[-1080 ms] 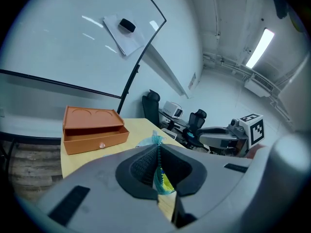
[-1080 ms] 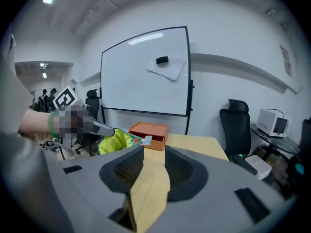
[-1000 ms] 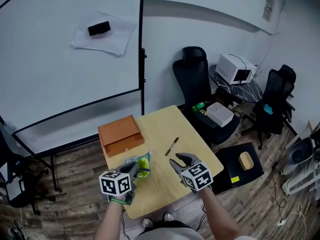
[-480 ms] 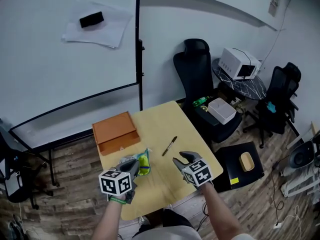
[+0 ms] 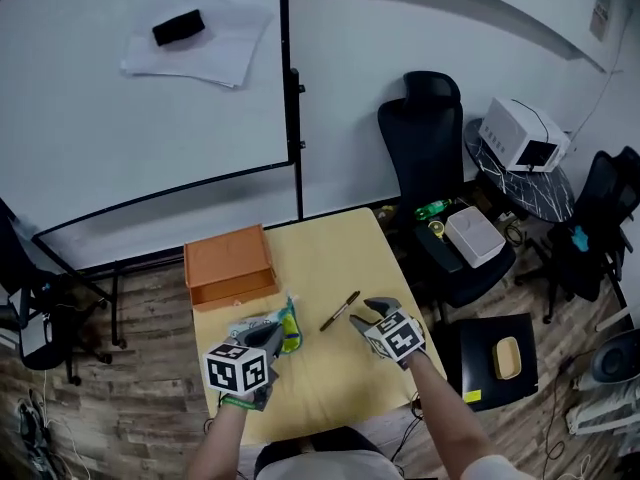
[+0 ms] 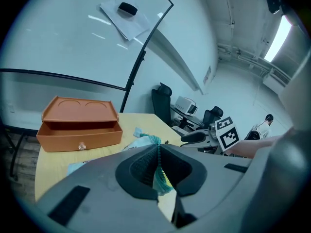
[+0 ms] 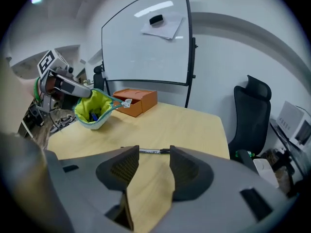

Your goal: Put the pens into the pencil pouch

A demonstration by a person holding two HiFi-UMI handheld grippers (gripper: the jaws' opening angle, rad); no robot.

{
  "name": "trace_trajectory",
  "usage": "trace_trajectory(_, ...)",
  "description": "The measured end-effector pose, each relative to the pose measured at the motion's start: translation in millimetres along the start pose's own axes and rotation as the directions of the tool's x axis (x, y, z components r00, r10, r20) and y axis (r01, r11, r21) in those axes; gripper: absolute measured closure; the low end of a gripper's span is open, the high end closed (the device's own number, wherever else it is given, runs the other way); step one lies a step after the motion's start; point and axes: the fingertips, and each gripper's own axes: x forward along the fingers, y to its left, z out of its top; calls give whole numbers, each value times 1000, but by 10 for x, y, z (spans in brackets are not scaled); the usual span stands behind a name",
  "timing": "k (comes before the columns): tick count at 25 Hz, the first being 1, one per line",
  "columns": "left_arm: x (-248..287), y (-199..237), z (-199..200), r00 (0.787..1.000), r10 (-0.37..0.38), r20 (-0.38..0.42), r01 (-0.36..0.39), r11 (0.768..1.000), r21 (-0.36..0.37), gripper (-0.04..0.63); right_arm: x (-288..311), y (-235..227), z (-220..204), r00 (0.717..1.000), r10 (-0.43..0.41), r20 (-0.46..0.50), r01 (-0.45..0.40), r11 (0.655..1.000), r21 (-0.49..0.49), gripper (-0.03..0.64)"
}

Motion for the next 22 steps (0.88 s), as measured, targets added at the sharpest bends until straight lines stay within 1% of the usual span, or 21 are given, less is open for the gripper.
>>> trace_trajectory(2, 57, 12, 24, 1000, 16, 0, -16, 1000, -11, 575, 139, -124, 6, 1000, 18, -19, -19, 999, -40, 414)
trace_trajectory(4, 97, 19, 40, 1000, 26, -4, -26, 1000, -17, 575, 282, -218, -10, 998, 41, -47, -44, 996, -80, 389)
trace_trajectory(8, 158, 15, 17, 999, 21, -24, -21, 1000, -20, 575, 500, -302, -110, 987, 109, -122, -125, 982, -138, 336)
trace_trajectory(11, 180, 48, 5, 999, 18, -34, -19, 999, -30, 575, 596, -252, -139, 972, 172, -161, -199, 965, -172, 302)
trace_trajectory(15, 229, 61, 20, 999, 15, -45, -17, 999, -34, 575, 672, -216, -196, 952, 217, -215, -265, 937, -229, 291)
trace_trajectory(18, 240, 72, 10, 999, 15, -51, -17, 999, -40, 575, 721, -208, -210, 945, 235, -226, -287, 928, -237, 291)
trace_trajectory(22, 263, 56, 9, 998, 11, -57, -14, 999, -44, 575, 722, -212, -230, 938, 262, -226, -308, 928, -207, 299)
